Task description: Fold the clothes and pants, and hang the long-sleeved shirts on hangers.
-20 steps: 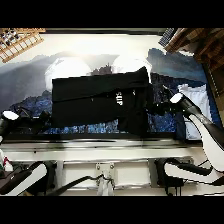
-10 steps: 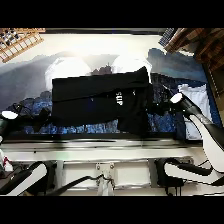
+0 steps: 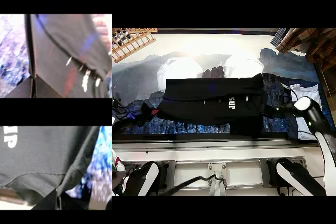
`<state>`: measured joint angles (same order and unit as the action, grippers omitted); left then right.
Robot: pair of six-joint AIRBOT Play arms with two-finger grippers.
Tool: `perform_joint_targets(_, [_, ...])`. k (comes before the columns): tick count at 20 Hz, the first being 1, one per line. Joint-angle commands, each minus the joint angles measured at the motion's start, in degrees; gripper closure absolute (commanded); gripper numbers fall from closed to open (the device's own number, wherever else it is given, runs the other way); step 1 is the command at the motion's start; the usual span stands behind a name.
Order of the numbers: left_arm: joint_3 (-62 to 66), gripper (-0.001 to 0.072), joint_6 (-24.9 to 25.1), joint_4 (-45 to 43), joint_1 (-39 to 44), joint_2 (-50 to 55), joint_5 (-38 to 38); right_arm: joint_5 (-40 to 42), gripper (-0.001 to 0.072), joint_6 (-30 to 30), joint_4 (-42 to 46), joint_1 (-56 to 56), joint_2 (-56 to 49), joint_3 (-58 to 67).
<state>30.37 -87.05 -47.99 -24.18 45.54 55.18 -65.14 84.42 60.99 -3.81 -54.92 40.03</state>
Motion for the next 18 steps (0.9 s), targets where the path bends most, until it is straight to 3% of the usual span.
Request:
perform_joint_targets(1, [0.72,0.0705,-0.59,0.5,-0.22,-4.44,-0.11,-7.61,0.0687,0.94,0.81,0.04,10.91,-1.57])
perform_joint_targets(4, [2.67,0.0706,-0.52,3.85,-0.17,-4.57,-3.52,-6.43,0.0687,3.43,0.79,-0.02,16.11,-1.29])
perform_joint_targets(7, [2.89,0.0707,2.95,14.45,-0.13,-1.62,-11.06,-0.94,0.0687,3.56,0.66,0.0,12.02,1.2])
perform_joint_targets(12, [5.35,0.0707,12.79,24.61,4.15,11.26,-18.36,4.96,0.0687,-0.92,-0.28,0.0,-8.72,15.61])
perform_joint_targets(15, [11.45,0.0707,13.29,24.44,10.14,21.44,-25.42,4.66,0.0686,-1.55,-1.92,0.07,-23.06,27.26])
perform_joint_targets(18, [19.23,0.0707,14.69,24.41,13.88,32.11,-26.6,3.04,0.0684,-1.4,-4.07,0.33,-34.71,36.22])
